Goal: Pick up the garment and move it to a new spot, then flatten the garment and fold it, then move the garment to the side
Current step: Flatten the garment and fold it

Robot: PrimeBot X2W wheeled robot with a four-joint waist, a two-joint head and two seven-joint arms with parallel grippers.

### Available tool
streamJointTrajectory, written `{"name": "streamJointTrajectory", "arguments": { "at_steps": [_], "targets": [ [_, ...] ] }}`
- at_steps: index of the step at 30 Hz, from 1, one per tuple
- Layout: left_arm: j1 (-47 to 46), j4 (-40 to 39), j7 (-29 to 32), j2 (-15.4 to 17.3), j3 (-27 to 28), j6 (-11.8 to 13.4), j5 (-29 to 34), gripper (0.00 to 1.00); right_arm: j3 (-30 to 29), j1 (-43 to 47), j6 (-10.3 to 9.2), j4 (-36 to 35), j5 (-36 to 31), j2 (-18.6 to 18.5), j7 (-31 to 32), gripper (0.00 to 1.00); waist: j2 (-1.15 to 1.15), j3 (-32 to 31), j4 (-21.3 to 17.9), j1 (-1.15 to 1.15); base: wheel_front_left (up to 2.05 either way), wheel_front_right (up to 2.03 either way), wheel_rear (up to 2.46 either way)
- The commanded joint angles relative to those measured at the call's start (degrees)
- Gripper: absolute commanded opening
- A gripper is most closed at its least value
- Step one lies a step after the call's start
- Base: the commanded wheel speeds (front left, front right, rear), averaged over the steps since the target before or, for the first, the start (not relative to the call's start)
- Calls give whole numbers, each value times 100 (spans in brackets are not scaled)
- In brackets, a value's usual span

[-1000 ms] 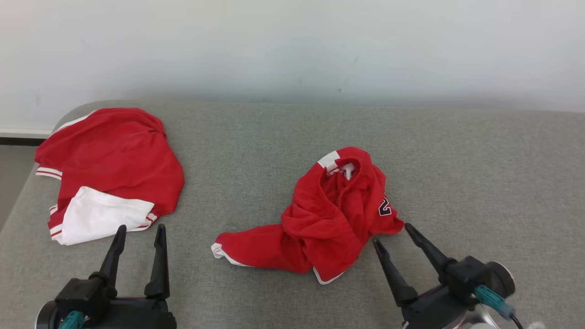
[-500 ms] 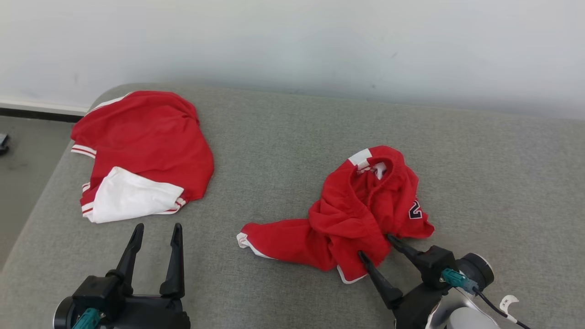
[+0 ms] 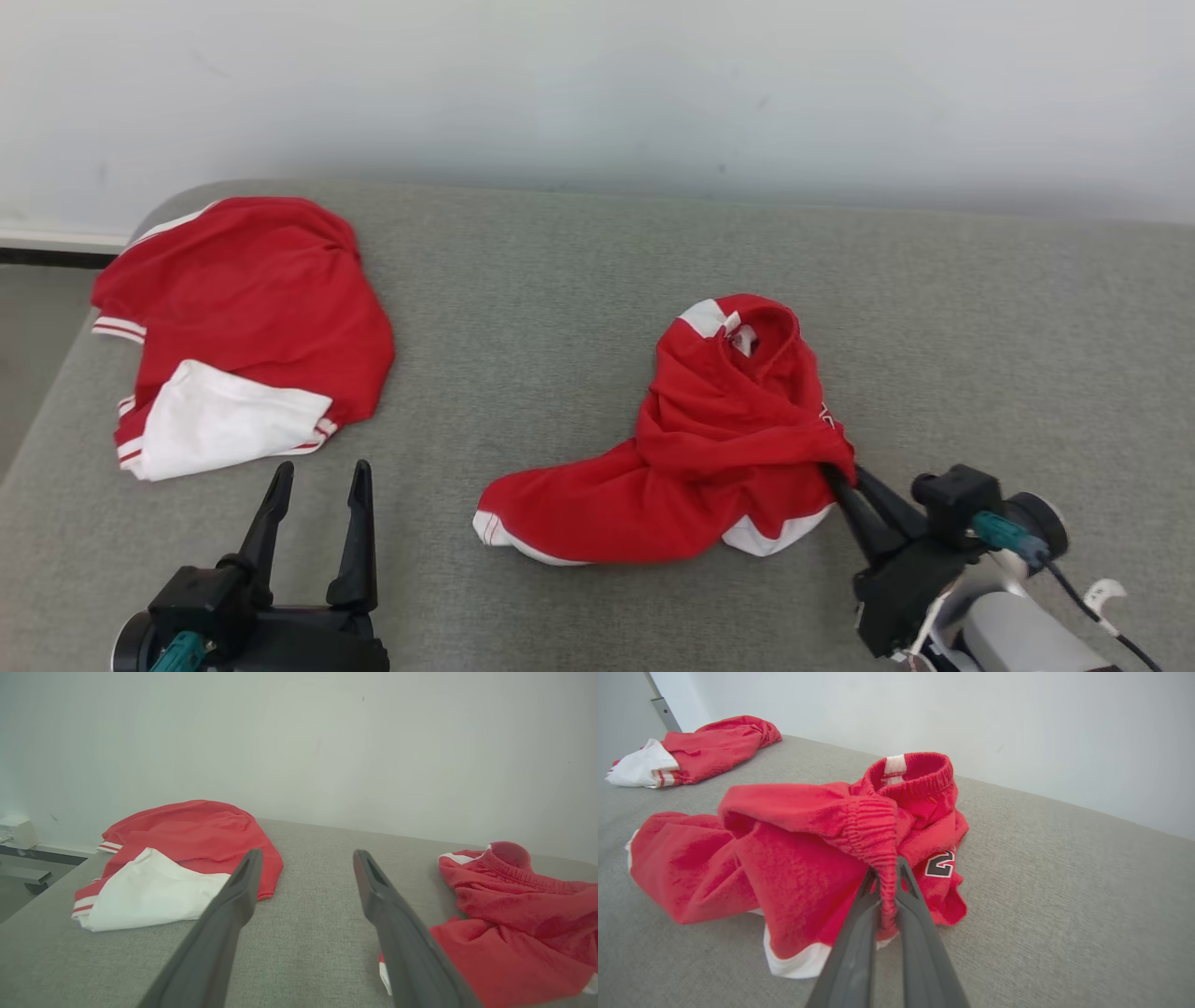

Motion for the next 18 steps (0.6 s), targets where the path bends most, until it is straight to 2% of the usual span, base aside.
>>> {"name": "streamJointTrajectory", "arguments": {
  "at_steps": [1,6,11,18],
  "targets": [
    [12,12,-4,-9,19,-38,48,100,-50,74,-13,-29,-5,-47,-44,0,0,-3,-157,0,0,0,0],
    [-5,44,-4,-56,46,-67,63,100,-701,525,-13,-452,-169,-270,-51,0,0,4,-431,0,0,0,0],
    [-58,80,-4,-90,83,-98,102,100,-1566,1375,-13,-952,-376,-421,-51,0,0,47,-619,0,0,0,0],
    [-68,110,-3,-112,112,-145,156,100,-2247,2289,-13,-1426,-309,-236,104,0,0,69,-674,0,0,0,0]
  ]
}}
